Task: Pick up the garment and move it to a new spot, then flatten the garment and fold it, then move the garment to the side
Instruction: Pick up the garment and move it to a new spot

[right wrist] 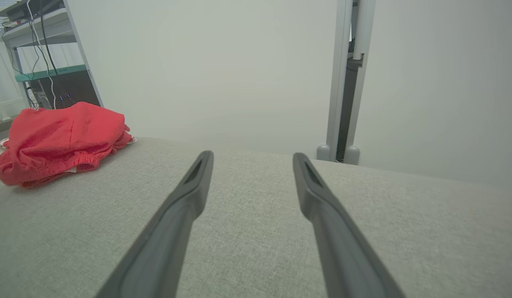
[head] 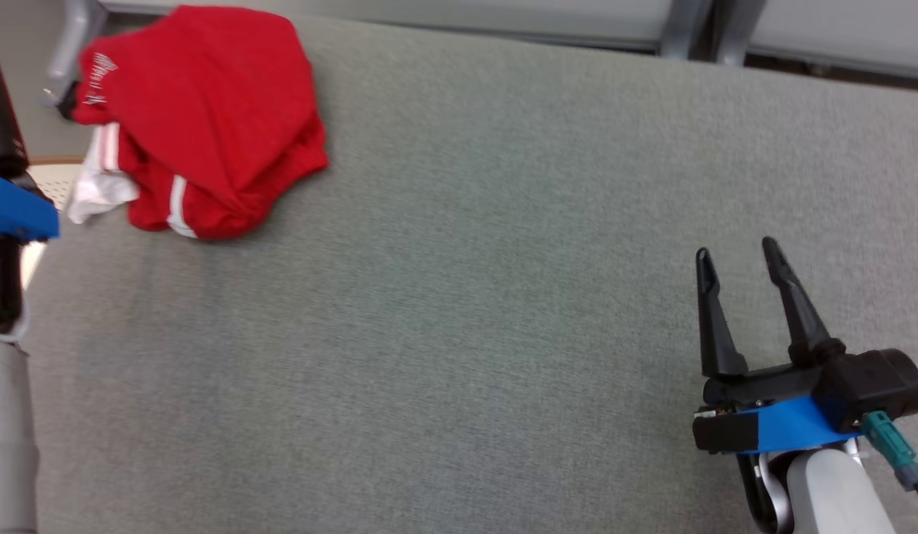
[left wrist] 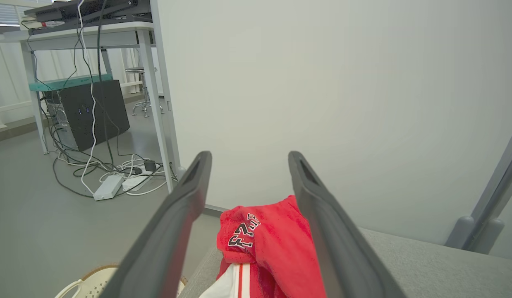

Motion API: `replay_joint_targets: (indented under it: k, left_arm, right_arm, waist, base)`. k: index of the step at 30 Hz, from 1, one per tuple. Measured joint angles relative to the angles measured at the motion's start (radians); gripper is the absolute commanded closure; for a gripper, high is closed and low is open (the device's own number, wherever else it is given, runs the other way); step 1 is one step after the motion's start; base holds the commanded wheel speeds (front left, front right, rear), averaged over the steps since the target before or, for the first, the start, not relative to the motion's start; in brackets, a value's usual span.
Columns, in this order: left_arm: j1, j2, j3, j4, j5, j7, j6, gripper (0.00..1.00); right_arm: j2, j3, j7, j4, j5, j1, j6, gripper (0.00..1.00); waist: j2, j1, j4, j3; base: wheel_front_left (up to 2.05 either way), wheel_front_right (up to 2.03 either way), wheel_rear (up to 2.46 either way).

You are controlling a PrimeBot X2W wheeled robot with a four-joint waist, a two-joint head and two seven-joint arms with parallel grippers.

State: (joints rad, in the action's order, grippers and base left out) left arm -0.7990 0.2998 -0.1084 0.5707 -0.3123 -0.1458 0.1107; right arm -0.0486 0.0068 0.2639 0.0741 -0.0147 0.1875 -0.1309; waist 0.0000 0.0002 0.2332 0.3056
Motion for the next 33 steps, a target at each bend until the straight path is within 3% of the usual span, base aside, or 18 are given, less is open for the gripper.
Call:
replay_joint_targets:
  k: [5,12,25,26,27,33]
  left_arm:
    - [-0.105,0.029,-0.012,0.154,-0.042,0.072,0.006,0.00]
    - [-0.171,0.017,-0.008,0.337,-0.104,0.165,0.013,0.00]
    - [-0.208,-0.007,0.046,0.478,-0.153,0.147,0.017,0.02]
    - [-0.209,-0.007,0.052,0.482,-0.154,0.144,0.017,0.70]
    - [-0.210,-0.005,0.058,0.486,-0.156,0.139,0.017,1.00]
    - [-0.220,0.006,0.095,0.502,-0.173,0.111,0.017,1.00]
  right_arm:
    - [0.000,-0.014,0.000,-0.054,-0.027,0.022,0.000,0.00]
    - [0.000,-0.023,0.000,-0.109,-0.037,0.038,0.000,0.00]
    - [0.000,-0.019,0.000,-0.120,-0.051,0.060,0.000,0.00]
    - [0.000,-0.019,0.000,-0.120,-0.051,0.060,0.000,0.00]
    - [0.000,-0.019,0.000,-0.120,-0.051,0.060,0.000,0.00]
    - [0.000,-0.020,0.000,-0.112,-0.045,0.060,0.000,0.00]
  waist:
    - [0.0000,0.0001,-0.050,0.084]
    - [0.0000,0.0000,-0.096,0.174]
    - [0.0000,0.0000,-0.110,0.232]
    - [0.0000,0.0000,-0.112,0.231]
    - [0.0000,0.0000,-0.114,0.230]
    - [0.0000,-0.0001,-0.124,0.208]
  base:
    - [0.00,0.00,0.00]
    - [0.00,0.00,0.00]
    - [0.00,0.00,0.00]
    - [0.00,0.00,0.00]
    - [0.00,0.00,0.00]
    - [0.00,0.00,0.00]
